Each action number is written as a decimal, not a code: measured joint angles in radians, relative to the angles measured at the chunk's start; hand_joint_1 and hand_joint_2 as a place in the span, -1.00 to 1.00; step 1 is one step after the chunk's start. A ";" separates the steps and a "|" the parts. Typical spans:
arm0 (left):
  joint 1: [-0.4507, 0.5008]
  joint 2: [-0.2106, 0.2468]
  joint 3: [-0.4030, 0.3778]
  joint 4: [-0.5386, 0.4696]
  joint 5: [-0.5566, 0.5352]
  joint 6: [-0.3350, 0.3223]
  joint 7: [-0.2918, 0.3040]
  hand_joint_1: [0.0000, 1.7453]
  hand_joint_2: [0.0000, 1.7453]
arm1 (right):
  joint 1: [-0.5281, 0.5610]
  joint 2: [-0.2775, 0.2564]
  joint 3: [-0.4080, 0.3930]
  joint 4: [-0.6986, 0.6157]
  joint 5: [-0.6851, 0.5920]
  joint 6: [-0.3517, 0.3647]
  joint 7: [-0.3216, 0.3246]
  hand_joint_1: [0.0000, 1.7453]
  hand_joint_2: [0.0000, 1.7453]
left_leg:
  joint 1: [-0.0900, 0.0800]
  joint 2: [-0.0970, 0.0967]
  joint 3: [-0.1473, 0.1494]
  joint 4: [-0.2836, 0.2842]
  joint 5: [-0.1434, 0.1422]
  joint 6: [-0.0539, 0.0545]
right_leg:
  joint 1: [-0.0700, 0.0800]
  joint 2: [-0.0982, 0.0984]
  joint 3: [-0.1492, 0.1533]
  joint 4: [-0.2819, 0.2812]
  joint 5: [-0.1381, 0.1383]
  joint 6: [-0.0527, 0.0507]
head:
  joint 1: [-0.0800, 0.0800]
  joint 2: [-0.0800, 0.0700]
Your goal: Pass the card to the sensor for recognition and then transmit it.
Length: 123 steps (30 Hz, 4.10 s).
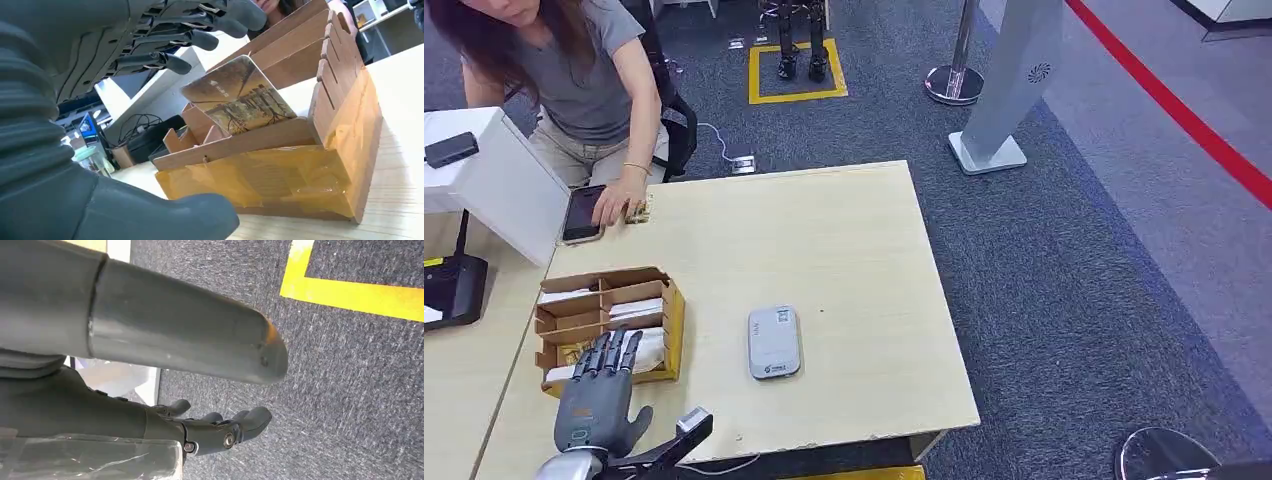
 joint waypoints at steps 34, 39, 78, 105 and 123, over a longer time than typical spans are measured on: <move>-0.020 0.010 0.075 0.061 0.000 -0.006 0.050 -0.94 1.00 | -0.001 0.000 0.000 0.000 0.008 0.005 0.000 -1.00 -1.00 | 0.000 0.000 0.000 0.000 0.000 0.000 | 0.000 0.000 0.000 0.000 0.000 0.000 | 0.000 0.000; -0.031 0.018 0.067 0.069 0.000 0.028 0.055 -0.90 1.00 | -0.001 0.000 0.000 0.000 0.008 0.006 0.000 -1.00 -1.00 | 0.000 0.000 0.000 0.000 0.000 0.000 | 0.000 0.000 0.000 0.000 0.000 0.000 | 0.000 0.000; -0.061 0.040 0.014 0.103 0.000 0.067 0.051 0.92 1.00 | -0.001 0.000 0.000 0.000 0.008 0.014 -0.012 -1.00 -1.00 | 0.000 0.000 0.000 0.000 0.000 0.000 | 0.000 0.000 0.000 0.000 0.000 0.000 | 0.000 0.000; -0.171 0.205 -0.262 0.104 -0.001 0.084 0.439 1.00 1.00 | -0.002 0.004 0.000 0.000 0.009 0.017 -0.012 -1.00 -1.00 | 0.001 0.000 0.000 0.000 0.001 -0.001 | 0.000 0.000 0.000 0.000 0.000 0.000 | 0.000 0.000; -0.300 0.369 -0.359 0.029 -0.002 0.126 0.458 1.00 1.00 | -0.002 0.010 0.005 0.000 0.009 0.029 -0.016 -1.00 -1.00 | 0.000 0.000 0.000 0.000 0.001 -0.001 | 0.000 0.000 0.000 0.000 0.000 0.000 | 0.000 0.000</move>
